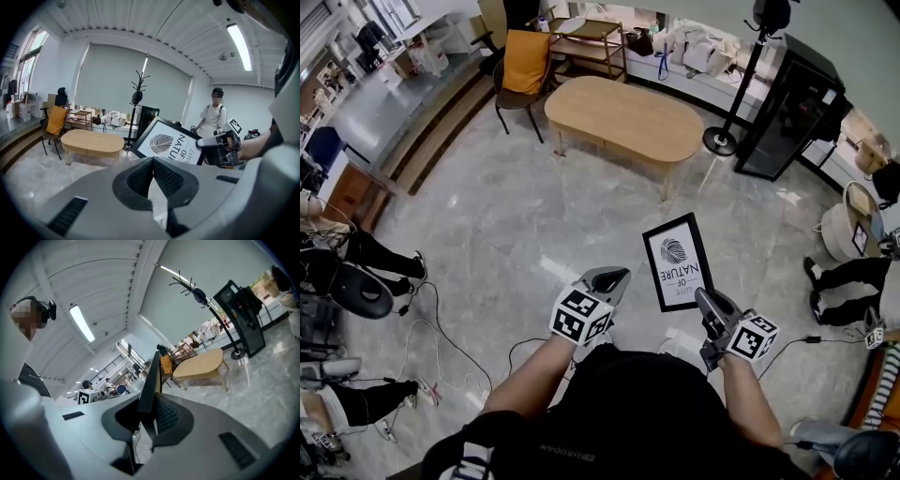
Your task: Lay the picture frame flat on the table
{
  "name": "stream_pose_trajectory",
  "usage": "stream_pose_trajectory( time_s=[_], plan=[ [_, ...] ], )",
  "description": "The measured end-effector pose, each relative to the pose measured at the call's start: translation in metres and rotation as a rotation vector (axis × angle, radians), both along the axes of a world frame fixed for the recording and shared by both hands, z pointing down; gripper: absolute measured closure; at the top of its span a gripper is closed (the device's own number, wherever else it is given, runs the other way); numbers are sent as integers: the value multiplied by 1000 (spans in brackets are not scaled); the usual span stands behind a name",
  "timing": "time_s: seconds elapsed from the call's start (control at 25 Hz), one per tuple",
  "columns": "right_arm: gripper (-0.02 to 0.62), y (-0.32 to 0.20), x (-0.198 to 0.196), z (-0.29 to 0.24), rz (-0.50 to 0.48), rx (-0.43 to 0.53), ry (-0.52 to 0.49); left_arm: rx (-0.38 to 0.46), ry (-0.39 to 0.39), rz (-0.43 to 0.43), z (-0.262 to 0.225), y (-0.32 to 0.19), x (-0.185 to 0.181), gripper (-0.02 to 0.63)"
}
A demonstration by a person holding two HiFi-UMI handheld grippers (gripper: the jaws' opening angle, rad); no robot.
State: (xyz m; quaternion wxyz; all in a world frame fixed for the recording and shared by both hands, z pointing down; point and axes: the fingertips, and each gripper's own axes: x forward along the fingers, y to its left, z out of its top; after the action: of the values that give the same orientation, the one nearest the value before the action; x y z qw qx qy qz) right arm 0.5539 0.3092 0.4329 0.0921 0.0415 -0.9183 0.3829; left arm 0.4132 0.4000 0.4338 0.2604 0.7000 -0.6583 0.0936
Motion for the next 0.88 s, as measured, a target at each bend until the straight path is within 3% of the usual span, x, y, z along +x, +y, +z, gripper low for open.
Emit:
stream_pose_trajectory(
  time_s=[0.24,0.6,0.88],
  plan=[
    [555,22,-30,10,-33,-26,36,-4,5,5,4,16,-22,601],
    [555,66,-111,16,-75,-8,31,-1,20,-68,12,71,-107,601],
    [554,92,-163,27,-139,-7,67,-19,45,-123,29,101,-150,601]
  ],
)
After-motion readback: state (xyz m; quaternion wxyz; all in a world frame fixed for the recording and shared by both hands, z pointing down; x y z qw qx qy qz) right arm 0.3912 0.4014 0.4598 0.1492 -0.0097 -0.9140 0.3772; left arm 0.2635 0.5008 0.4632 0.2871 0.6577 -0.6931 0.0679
